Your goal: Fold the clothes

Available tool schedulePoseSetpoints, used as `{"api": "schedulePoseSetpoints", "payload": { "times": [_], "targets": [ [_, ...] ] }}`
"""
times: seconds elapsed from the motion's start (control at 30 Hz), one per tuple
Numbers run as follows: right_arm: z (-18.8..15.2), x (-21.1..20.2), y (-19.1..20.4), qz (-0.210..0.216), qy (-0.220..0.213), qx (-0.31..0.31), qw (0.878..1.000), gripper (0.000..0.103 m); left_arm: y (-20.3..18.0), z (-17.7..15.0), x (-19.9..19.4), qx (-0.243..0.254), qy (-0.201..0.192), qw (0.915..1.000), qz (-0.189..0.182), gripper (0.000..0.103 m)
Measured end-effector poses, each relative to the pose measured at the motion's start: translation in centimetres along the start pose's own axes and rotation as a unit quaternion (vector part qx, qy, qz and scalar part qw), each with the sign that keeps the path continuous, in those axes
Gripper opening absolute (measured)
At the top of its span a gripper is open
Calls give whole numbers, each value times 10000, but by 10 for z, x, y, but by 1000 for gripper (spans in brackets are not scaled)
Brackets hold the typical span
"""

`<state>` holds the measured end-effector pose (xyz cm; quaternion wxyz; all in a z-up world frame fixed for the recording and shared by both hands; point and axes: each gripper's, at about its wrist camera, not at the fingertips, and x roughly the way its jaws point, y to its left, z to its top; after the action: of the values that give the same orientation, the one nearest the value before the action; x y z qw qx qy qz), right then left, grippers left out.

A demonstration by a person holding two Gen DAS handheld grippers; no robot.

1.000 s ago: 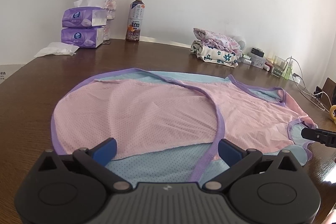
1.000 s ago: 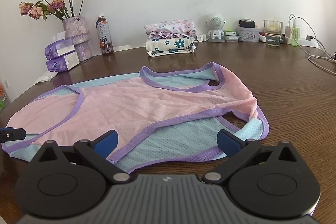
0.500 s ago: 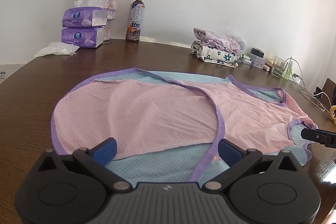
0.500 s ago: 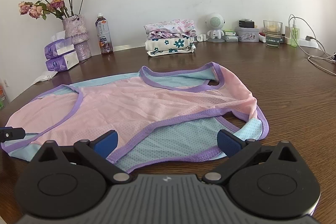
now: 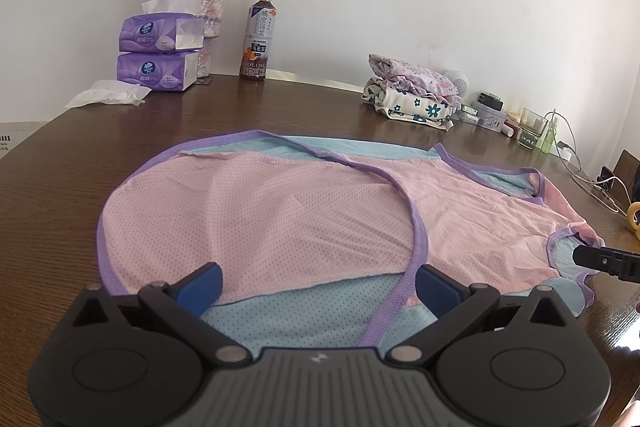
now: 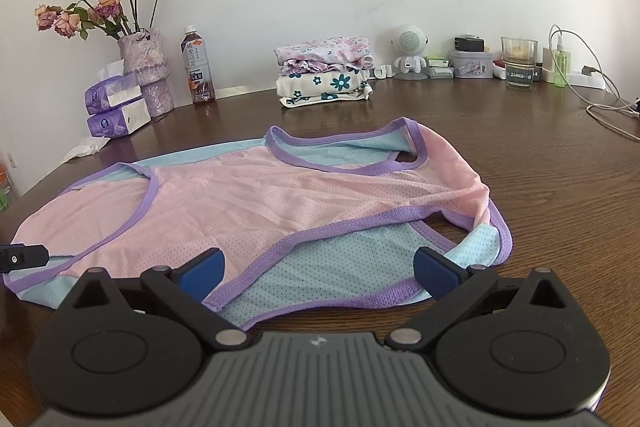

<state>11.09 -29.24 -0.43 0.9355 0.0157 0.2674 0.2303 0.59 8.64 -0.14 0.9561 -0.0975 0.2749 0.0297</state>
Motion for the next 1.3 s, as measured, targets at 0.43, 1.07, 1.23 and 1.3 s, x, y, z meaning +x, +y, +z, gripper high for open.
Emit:
{"api": "schedulePoseSetpoints", "payload": {
  "times": [0.43, 1.07, 1.23, 1.3],
  "targets": [
    [0, 1, -2, 43, 25, 33, 10000, 102, -1, 0, 0, 26, 10, 10000, 19, 103],
    [1, -3, -4, 260, -6, 35, 9997, 102, -2, -1, -15, 209, 13, 9996, -166, 98],
    [7, -19, 0, 826, -74, -158, 9964, 102, -11, 6, -36, 787, -118, 9964, -288, 95],
    [11, -25, 5, 890, -167, -425, 9950, 102, -18, 7, -40, 1084, -59, 9935, -333, 93]
  ]
}}
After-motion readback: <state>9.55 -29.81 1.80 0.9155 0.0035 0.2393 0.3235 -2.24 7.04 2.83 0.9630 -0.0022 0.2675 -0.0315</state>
